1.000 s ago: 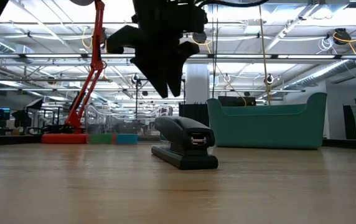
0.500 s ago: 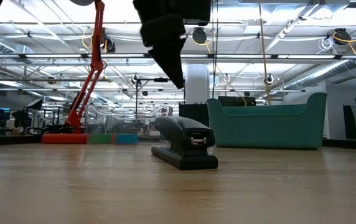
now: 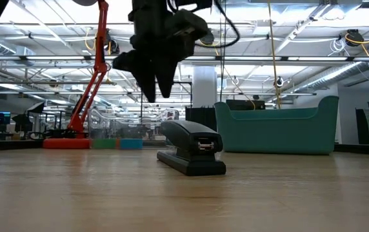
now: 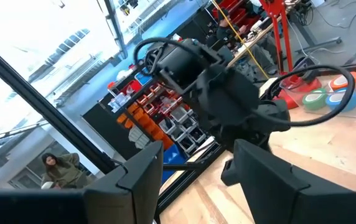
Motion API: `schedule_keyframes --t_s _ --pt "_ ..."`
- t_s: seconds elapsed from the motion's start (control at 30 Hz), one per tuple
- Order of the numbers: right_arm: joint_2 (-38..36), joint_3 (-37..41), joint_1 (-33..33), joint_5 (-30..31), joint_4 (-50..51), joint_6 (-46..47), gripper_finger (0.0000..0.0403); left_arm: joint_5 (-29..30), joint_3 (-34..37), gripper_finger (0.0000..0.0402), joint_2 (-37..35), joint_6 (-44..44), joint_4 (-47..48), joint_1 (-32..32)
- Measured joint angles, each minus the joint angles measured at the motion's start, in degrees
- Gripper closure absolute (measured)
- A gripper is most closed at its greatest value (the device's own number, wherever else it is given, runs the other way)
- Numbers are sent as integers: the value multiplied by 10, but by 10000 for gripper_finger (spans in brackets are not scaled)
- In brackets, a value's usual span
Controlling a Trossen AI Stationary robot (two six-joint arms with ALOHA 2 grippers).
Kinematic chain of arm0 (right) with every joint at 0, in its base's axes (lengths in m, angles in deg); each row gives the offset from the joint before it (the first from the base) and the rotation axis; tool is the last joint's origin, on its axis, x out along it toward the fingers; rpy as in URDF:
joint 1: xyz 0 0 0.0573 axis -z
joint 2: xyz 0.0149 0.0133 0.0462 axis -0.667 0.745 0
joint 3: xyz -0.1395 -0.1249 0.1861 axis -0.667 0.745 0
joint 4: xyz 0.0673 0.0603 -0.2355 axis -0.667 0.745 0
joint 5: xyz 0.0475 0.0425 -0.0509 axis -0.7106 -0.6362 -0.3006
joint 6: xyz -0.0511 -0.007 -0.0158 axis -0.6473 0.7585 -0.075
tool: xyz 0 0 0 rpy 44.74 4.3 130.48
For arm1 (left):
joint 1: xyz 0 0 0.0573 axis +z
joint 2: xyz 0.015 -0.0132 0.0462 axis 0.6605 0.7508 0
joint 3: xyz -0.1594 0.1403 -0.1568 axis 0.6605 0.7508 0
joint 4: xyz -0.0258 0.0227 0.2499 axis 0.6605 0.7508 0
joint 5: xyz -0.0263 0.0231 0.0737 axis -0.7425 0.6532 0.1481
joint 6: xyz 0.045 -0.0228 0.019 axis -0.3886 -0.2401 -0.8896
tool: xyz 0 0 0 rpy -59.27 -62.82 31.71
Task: Pick and place Stapler, Stapler remover, tape
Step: Put the black stapler into the green bin
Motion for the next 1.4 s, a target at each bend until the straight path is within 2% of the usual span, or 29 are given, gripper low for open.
schedule_keyframes --t_s 0.07,0.13,0.27,0.37,0.47,0.6,0.73,0.87,0.97,1.2,1.4 --pt "0 0 0 0 0 0 211 -40 0 245 0 38 1 10" --pt "0 0 0 -1 0 -1 211 -63 0 245 0 40 -9 15" --pt "0 0 -1 -3 0 -1 211 -67 0 236 0 36 -13 17" --pt "-2 0 -1 -28 2 -4 211 -78 0 202 1 36 -11 12" --pt "-6 0 -1 -48 2 -14 211 -72 0 150 8 24 -12 1" --pt "-13 0 -1 -69 5 -24 211 -28 0 76 14 -94 -32 -19" --pt "-13 0 -1 -81 4 -26 211 -28 0 25 15 -322 -73 -40" --pt "-14 0 -1 -80 2 -17 211 41 0 7 15 -584 -113 -73" --pt "-14 0 -1 -79 4 -14 211 68 -1 5 21 -709 -137 -87" --pt "-13 0 -1 -78 4 1 211 108 0 5 72 -823 -141 -88" --pt "-13 0 -1 -77 -1 1 211 152 0 5 108 -861 -113 -77"
